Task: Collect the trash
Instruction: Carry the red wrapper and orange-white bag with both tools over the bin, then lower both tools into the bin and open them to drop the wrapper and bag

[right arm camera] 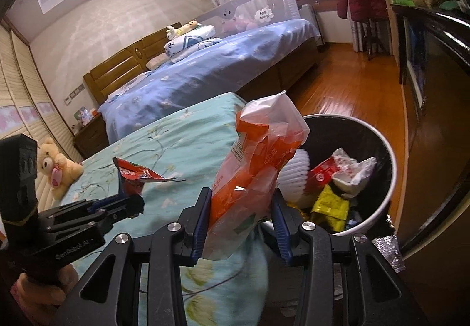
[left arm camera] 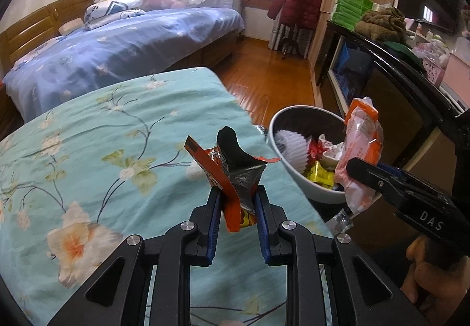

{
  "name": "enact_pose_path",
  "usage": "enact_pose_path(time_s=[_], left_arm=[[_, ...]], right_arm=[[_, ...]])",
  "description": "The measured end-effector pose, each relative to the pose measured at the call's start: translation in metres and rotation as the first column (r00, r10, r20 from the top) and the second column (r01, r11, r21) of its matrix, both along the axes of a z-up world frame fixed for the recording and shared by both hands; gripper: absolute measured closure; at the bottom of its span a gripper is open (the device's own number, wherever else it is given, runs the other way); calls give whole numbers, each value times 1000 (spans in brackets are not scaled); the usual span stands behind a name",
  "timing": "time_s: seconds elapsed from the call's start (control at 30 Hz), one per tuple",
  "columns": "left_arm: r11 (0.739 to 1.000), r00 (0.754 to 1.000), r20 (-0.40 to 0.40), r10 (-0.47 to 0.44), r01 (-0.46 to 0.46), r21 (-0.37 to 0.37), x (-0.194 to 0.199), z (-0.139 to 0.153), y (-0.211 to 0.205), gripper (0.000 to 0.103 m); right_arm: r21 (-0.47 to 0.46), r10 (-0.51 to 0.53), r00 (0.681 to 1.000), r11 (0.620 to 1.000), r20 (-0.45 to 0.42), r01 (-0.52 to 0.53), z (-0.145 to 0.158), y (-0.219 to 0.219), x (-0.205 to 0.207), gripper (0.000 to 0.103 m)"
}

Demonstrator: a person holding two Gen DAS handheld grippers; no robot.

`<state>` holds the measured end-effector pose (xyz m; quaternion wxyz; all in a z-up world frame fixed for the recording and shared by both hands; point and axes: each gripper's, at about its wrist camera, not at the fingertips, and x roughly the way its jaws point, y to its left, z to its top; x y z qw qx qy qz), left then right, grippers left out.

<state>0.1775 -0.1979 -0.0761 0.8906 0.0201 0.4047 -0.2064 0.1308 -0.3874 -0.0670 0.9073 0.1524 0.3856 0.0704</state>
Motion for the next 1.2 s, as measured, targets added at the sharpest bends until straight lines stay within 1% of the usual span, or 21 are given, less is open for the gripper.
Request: enact_pose_path(time_s=[0.2, 0.43, 0.9, 1.2], left_arm=[[1000, 1000, 4, -18, 18, -4, 1, 2, -8, 82], [999, 999, 7, -35, 35, -5, 7, 2, -18, 82], [998, 998, 12, -69, 69, 1, 18, -1, -38, 82], [996, 996, 19, -88, 88, 6, 21, -4, -48, 82]], right_arm=[[-31, -14, 1000, 999, 1, 14, 0, -7, 0, 62], [-44, -32, 999, 999, -16, 31, -6, -15, 1, 62], [-79, -69, 997, 995, -29, 66, -6, -33, 6, 62], [-107, -83, 996, 991, -41, 78, -8, -36, 10, 62]])
